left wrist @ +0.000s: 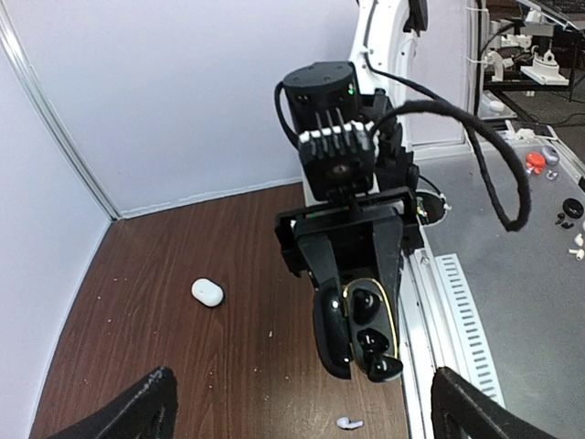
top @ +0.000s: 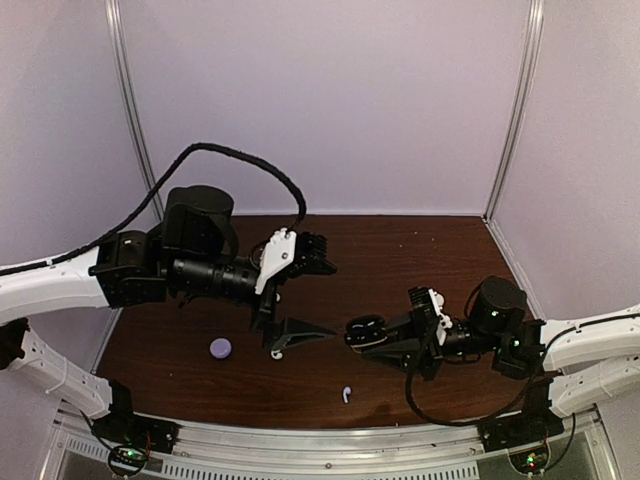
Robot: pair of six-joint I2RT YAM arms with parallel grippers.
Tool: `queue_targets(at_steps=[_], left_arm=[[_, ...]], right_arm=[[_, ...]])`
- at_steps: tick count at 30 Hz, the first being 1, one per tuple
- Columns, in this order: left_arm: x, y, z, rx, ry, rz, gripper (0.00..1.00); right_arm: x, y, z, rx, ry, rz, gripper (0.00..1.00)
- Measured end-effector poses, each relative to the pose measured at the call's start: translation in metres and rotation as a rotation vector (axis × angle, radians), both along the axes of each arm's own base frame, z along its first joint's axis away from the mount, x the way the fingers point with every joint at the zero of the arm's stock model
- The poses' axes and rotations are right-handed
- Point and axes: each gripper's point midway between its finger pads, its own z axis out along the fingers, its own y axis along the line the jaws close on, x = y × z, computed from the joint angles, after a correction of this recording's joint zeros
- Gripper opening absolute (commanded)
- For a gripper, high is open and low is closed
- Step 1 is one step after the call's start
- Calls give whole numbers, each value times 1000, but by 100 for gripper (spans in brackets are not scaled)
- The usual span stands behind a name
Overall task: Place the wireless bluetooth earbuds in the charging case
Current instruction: Adjust the left earbud in the left side groove of the charging case.
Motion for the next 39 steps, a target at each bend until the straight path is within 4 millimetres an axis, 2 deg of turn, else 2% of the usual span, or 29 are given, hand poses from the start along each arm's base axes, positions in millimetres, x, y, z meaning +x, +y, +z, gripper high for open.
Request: queue_targets(at_steps=[4, 9, 23, 39], left_arm=[[-6, 1, -15, 32, -9, -43, 98], [-9, -1, -20, 43, -21, -69, 98], [-8, -10, -42, 100, -36, -90, 98], [-7, -15, -45, 99, -45, -85, 98]], right_arm=[[-4, 1, -3, -7, 9, 28, 0], [-7, 3, -9, -25, 25, 56, 0], [-11, 4, -2, -10, 17, 82, 0], [-13, 6, -7, -21, 23, 99, 0]])
